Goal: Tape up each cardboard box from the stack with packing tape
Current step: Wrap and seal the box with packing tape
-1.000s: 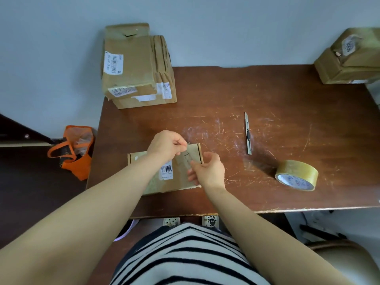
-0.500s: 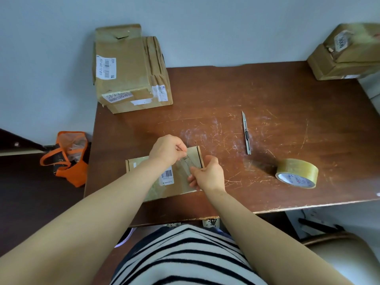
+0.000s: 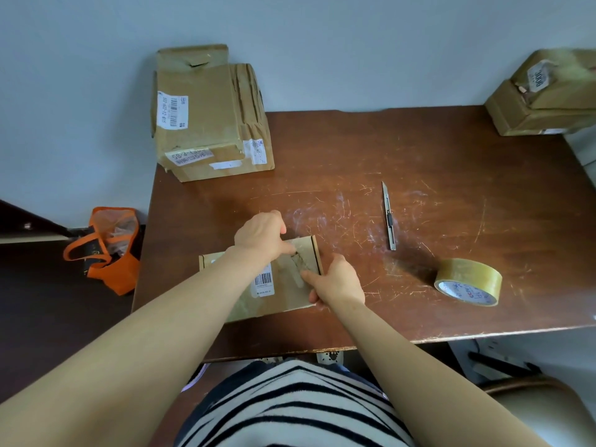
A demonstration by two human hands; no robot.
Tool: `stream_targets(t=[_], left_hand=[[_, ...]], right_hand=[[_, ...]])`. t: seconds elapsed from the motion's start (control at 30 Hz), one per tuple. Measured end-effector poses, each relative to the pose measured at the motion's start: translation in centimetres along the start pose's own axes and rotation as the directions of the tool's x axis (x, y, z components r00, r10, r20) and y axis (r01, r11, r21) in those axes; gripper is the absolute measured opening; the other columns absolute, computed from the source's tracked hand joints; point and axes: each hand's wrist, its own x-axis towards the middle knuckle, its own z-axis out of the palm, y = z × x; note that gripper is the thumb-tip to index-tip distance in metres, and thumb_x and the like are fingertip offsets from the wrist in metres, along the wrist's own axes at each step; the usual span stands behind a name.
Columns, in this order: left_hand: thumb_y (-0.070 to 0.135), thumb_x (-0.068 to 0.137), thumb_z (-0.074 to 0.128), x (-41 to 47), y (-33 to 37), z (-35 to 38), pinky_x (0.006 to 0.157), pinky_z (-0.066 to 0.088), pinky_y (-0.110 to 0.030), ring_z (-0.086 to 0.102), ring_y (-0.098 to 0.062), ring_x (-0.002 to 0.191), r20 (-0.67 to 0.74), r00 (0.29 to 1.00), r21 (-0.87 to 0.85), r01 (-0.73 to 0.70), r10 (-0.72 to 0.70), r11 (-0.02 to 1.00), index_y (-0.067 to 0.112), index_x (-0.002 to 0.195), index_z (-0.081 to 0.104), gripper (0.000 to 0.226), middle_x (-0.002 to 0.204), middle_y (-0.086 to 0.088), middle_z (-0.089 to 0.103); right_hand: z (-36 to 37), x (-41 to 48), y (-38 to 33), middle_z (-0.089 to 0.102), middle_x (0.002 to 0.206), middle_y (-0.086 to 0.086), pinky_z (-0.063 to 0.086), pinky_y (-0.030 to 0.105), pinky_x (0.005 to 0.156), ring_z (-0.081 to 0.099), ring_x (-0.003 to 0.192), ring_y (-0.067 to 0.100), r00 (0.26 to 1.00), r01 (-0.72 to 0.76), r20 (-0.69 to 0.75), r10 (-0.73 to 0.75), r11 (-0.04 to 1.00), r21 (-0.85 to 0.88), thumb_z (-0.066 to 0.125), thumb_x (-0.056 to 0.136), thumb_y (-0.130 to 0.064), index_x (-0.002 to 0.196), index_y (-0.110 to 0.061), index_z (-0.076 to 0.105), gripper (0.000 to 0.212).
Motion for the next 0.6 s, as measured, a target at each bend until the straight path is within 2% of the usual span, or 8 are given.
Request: stream_targets(t=[0.1,0.2,0.27,0.3,0.37,0.43,0.5,0.6], left_hand=[[0.046,0.075,0.077,0.0,-0.9,-0.5,0.074,0.044,-0.033,0.053,-0.02,0.095,0.042,0.999,0.004,-0.002,0.002,1.0,0.016,0.105,0.054,0.049,0.103,0.0,0.049],[0.037,0.089,0.065,-1.2,-1.6,0.3,0.084,0.046,-0.032,0.054,-0.018,0.1,-0.066,0.987,-0.109,-0.156,0.149,0.982,0.016,0.105,0.06,0.027,0.105,0.0,0.056],[0.03,0.098,0.05,-2.5,-1.7,1.7,0.093,0.041,-0.03,0.053,-0.021,0.113,-0.242,0.909,0.067,-0.334,0.34,0.94,0.018,0.116,0.062,0.025,0.117,0.0,0.06],[0.031,0.101,0.043,-3.2,-1.4,2.7,0.104,0.035,-0.031,0.047,-0.022,0.125,-0.246,0.87,0.166,-0.396,0.427,0.903,0.018,0.128,0.057,0.034,0.132,-0.001,0.057],[0.042,0.103,0.021,-4.2,-0.7,4.8,0.118,0.004,-0.031,0.015,-0.017,0.147,-0.122,0.874,0.271,-0.426,0.47,0.863,0.015,0.151,0.023,0.055,0.158,0.001,0.017],[0.058,0.091,-0.013,-4.6,-0.2,6.5,0.116,-0.015,-0.03,-0.015,-0.015,0.146,-0.049,0.915,0.314,-0.366,0.4,0.876,0.013,0.149,-0.011,0.073,0.152,0.002,-0.018],[0.061,0.074,-0.038,-4.0,-0.4,7.8,0.118,-0.015,-0.033,-0.022,-0.019,0.143,-0.073,0.92,0.332,-0.341,0.385,0.879,0.011,0.144,-0.019,0.089,0.153,-0.005,-0.023],[0.061,0.076,-0.037,-3.7,-0.4,8.1,0.118,-0.01,-0.037,-0.018,-0.022,0.145,-0.08,0.927,0.313,-0.326,0.367,0.892,0.011,0.145,-0.016,0.088,0.159,-0.009,-0.015]], right_hand=[[-0.4,-0.2,0.6,0.067,0.063,0.002,0.05,0.03,0.049,0.052,0.041,0.013,0.999,-0.031,0.019,0.03,0.996,0.083,0.064,0.085,-0.023,0.139,-0.01,0.032,0.063],[-1.2,-0.5,1.2,0.069,0.086,0.006,0.053,0.033,0.059,0.057,0.059,0.016,0.993,0.031,-0.115,-0.011,0.984,0.178,0.052,0.086,-0.019,0.127,-0.017,0.052,0.042],[-1.8,-0.5,1.0,0.067,0.091,0.0,0.051,0.031,0.068,0.057,0.07,0.013,0.957,0.179,-0.252,-0.143,0.975,0.128,0.042,0.093,-0.018,0.118,-0.022,0.059,0.031],[-1.9,-0.3,0.7,0.066,0.099,-0.001,0.047,0.027,0.073,0.057,0.08,0.012,0.932,0.263,-0.278,-0.234,0.962,0.071,0.039,0.097,-0.018,0.12,-0.023,0.059,0.031],[-1.9,0.6,0.0,0.056,0.128,0.0,0.036,0.021,0.094,0.05,0.115,0.012,0.904,0.379,-0.218,-0.368,0.925,0.008,0.036,0.102,-0.021,0.134,-0.021,0.051,0.036],[-1.5,1.5,-0.8,0.042,0.147,0.0,0.025,0.023,0.11,0.035,0.136,0.013,0.93,0.363,-0.085,-0.357,0.929,0.077,0.034,0.103,-0.028,0.144,-0.019,0.04,0.042],[-1.3,2.1,-1.1,0.037,0.151,0.0,0.023,0.026,0.113,0.032,0.14,0.015,0.96,0.265,0.044,-0.275,0.949,0.17,0.033,0.103,-0.033,0.147,-0.021,0.035,0.045],[-1.1,2.6,-0.7,0.038,0.151,0.002,0.024,0.027,0.113,0.033,0.14,0.018,0.964,0.235,0.093,-0.25,0.96,0.152,0.032,0.103,-0.034,0.148,-0.022,0.032,0.046]])
